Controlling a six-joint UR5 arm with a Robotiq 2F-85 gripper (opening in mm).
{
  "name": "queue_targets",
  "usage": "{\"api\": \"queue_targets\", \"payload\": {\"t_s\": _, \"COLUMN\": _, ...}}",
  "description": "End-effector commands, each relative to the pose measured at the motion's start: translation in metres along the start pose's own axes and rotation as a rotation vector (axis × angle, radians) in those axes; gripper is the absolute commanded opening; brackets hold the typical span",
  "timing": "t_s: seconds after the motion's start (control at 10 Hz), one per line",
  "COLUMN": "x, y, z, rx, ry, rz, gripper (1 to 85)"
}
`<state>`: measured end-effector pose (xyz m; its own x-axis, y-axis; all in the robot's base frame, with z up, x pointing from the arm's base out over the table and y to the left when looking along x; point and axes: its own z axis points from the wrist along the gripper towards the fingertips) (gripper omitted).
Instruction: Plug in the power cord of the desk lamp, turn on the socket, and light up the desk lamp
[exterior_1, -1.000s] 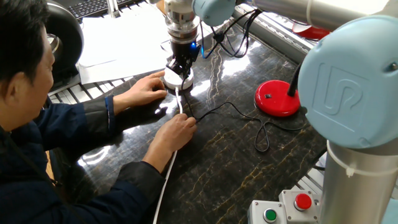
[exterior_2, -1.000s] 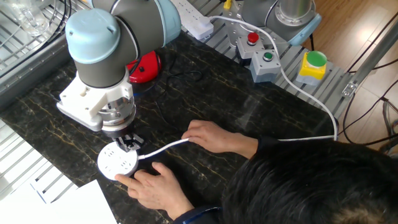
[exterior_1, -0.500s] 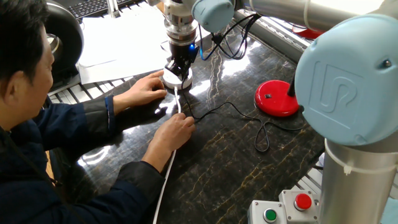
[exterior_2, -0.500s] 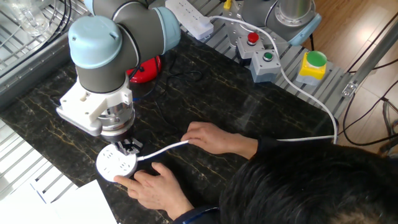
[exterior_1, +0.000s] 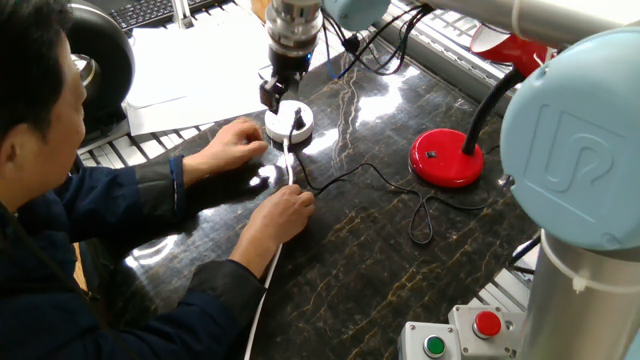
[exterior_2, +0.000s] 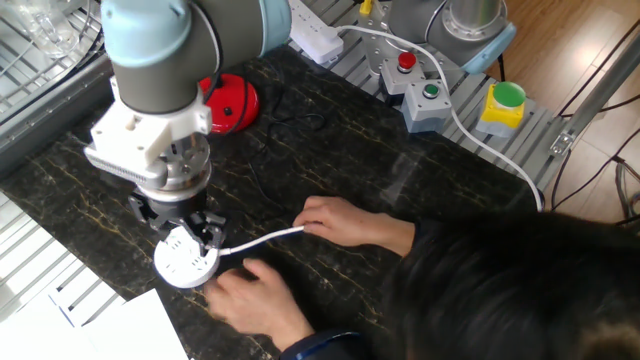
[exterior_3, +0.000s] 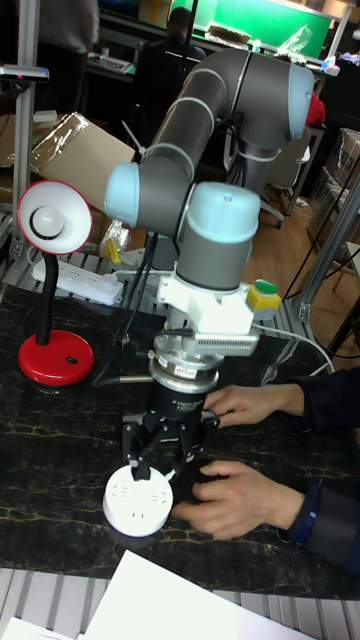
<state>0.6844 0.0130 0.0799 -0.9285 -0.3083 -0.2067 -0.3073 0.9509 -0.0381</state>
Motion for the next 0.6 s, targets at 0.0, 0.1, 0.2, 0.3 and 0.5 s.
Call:
{"api": "queue_targets", "payload": {"t_s": 0.0, "x": -0.013, "y": -0.004, "z": -0.015, "rx": 0.011, "ry": 0.011, "rz": 0.035, "gripper": 45.0}}
{"api": "queue_targets", "payload": {"t_s": 0.1, "x": -0.026, "y": -0.002, "z": -0.014, "rx": 0.006, "ry": 0.007, "rz": 0.101, "gripper": 2.0}}
{"api": "queue_targets", "payload": {"t_s": 0.2, "x": -0.027, "y": -0.006, "z": -0.012, "rx": 0.022, "ry": 0.024, "rz": 0.085, "gripper": 1.7}}
{"api": "queue_targets", "payload": {"t_s": 0.3, "x": -0.032, "y": -0.007, "z": -0.01, "rx": 0.031, "ry": 0.02, "rz": 0.054, "gripper": 1.7}}
{"api": "queue_targets", "payload": {"t_s": 0.5, "x": -0.025, "y": -0.017, "z": 0.002, "rx": 0.065, "ry": 0.04, "rz": 0.004, "gripper": 1.7}}
